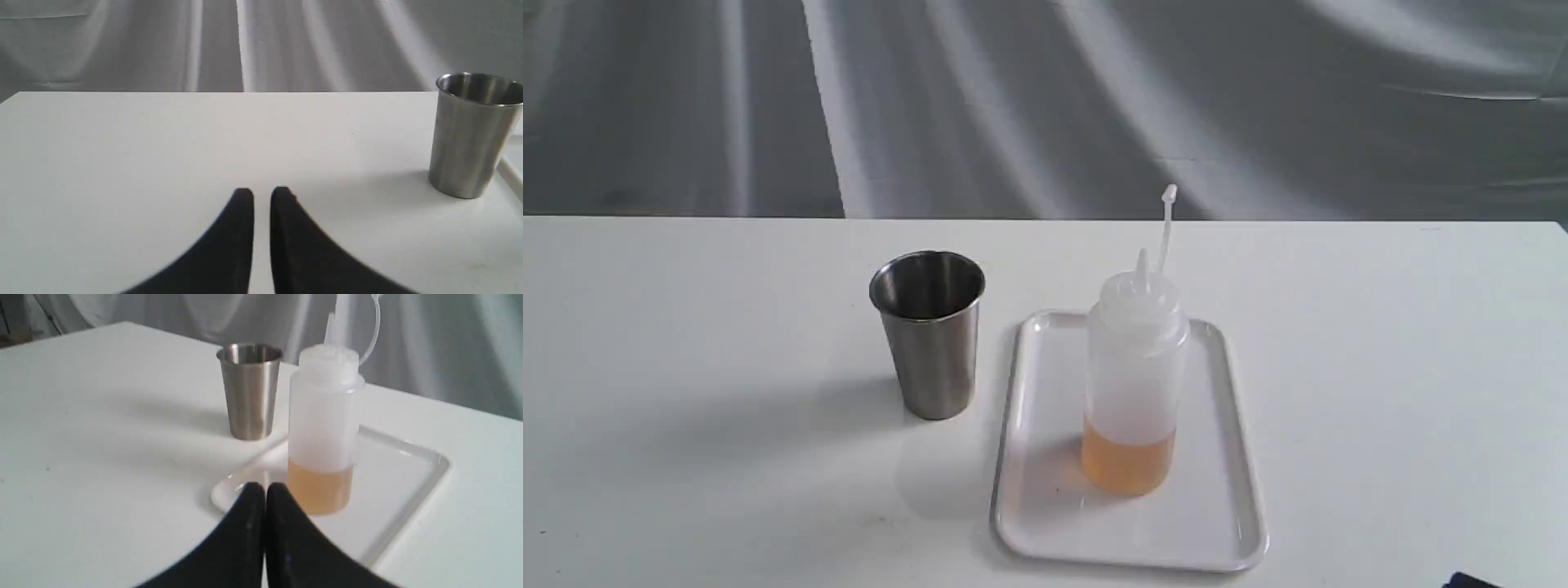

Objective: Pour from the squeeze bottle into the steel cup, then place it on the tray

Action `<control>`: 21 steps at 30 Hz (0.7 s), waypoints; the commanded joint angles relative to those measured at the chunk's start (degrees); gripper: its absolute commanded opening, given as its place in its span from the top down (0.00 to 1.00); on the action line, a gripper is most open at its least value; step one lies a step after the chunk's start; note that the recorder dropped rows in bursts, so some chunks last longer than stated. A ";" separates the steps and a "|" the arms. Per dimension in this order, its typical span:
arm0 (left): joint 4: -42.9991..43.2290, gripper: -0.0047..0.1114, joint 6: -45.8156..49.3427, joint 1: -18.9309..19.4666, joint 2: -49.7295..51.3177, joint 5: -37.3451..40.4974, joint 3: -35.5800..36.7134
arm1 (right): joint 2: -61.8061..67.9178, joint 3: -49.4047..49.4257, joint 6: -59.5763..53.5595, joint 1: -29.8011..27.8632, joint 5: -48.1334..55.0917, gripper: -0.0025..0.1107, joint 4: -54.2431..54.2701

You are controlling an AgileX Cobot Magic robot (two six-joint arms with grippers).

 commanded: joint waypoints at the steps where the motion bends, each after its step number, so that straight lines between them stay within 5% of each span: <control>1: 0.02 0.89 -0.23 -0.13 -0.15 -0.41 0.25 | -0.27 0.22 0.23 0.07 5.20 0.98 -0.05; 7: 0.02 0.89 -0.23 -0.13 -0.15 -0.41 0.25 | -0.27 0.22 0.13 0.07 13.38 0.98 -0.05; 21: 0.02 0.89 -0.12 -0.13 -0.15 -0.41 0.25 | -6.95 0.22 0.26 -1.56 13.73 0.98 -0.05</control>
